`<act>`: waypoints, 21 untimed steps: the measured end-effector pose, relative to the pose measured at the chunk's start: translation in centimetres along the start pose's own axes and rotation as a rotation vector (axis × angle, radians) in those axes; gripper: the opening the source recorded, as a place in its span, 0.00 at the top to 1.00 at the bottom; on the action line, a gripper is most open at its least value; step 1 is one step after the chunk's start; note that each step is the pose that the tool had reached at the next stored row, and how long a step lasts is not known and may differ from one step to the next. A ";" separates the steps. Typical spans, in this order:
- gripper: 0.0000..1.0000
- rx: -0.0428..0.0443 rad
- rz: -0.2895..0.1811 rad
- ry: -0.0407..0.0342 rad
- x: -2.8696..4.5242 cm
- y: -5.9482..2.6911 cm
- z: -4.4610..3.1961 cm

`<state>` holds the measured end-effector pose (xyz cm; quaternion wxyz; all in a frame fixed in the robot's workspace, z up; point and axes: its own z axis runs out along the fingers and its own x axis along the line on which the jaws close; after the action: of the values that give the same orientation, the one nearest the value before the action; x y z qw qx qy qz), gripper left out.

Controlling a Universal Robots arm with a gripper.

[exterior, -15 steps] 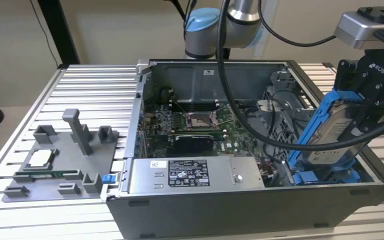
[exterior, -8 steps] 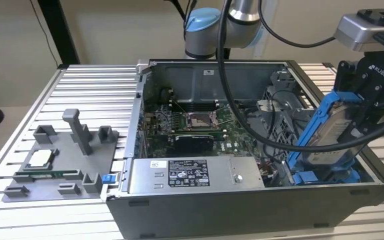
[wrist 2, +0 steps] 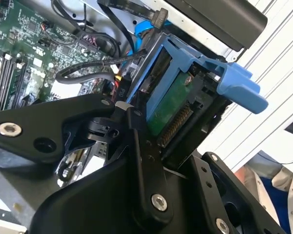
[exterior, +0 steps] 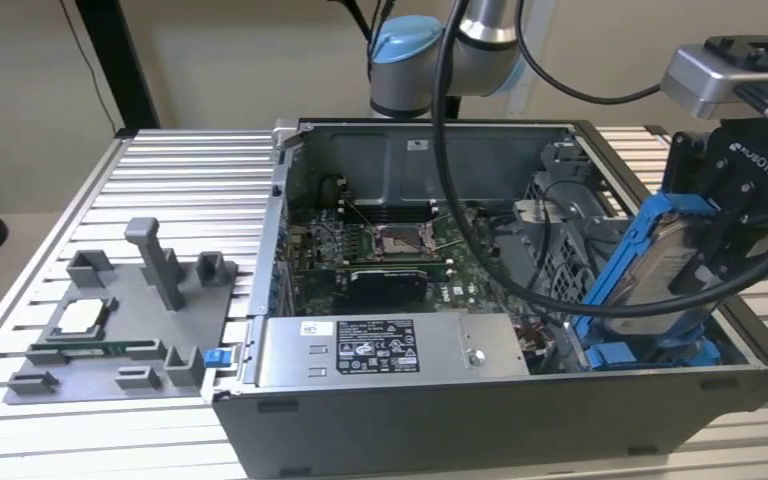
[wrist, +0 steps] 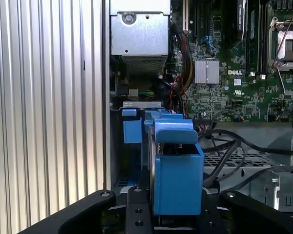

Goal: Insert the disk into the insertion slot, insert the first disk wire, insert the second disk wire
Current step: 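Insert the disk into the insertion slot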

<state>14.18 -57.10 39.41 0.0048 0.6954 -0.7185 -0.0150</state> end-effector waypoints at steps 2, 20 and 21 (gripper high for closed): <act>1.00 0.0001 0.002 0.0000 0.01 0.01 0.37; 0.00 0.0000 0.006 -0.0008 0.05 0.00 1.34; 0.00 0.0001 0.006 -0.0008 0.05 0.00 1.25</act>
<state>14.14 -57.13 38.16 0.0046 0.6933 -0.7205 -0.0153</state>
